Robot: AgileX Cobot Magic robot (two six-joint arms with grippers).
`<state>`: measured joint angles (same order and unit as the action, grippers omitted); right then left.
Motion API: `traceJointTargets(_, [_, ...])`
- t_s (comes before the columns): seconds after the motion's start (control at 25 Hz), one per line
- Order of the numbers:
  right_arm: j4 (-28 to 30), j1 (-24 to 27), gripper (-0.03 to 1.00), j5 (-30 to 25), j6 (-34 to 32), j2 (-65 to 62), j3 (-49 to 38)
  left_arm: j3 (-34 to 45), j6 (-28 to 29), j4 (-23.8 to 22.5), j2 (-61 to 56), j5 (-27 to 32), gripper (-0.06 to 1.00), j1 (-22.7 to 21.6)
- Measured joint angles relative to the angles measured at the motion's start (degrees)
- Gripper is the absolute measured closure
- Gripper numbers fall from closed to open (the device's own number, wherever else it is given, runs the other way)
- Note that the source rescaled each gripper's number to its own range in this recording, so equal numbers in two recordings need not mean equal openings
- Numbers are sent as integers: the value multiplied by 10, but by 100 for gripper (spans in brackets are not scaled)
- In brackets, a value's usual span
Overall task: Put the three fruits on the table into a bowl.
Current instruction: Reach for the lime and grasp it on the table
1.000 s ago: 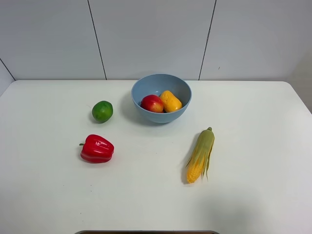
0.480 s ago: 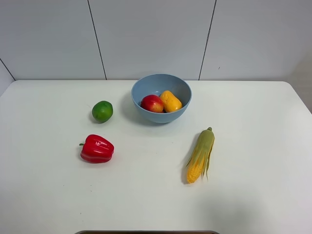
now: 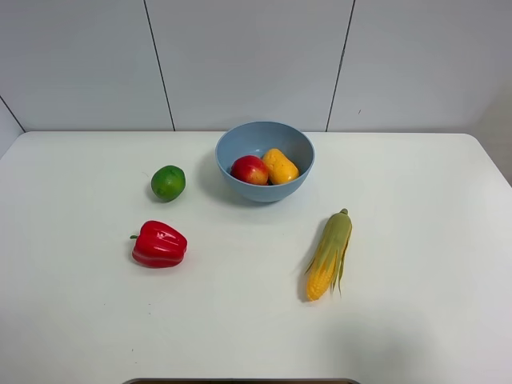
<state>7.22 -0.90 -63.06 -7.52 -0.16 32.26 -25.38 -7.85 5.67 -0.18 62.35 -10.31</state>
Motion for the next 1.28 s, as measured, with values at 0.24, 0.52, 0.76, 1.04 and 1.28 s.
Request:
traceJointTargets(0.24, [0, 0, 48, 0, 0, 0, 0, 0, 1, 0, 0, 0, -6, 0])
traceJointTargets(0.52, [0, 0, 48, 0, 0, 0, 0, -42, -12, 4, 79, -12, -6, 0])
traceJointTargets(0.76, [0, 0, 48, 0, 0, 0, 0, -166, -66, 22, 297, -39, -6, 34])
traceJointTargets(1.04, [0, 0, 48, 0, 0, 0, 0, -372, -79, 26, 632, -44, -6, 112])
traceJointTargets(1.28, [0, 0, 48, 0, 0, 0, 0, -560, -84, 25, 871, -16, -6, 174])
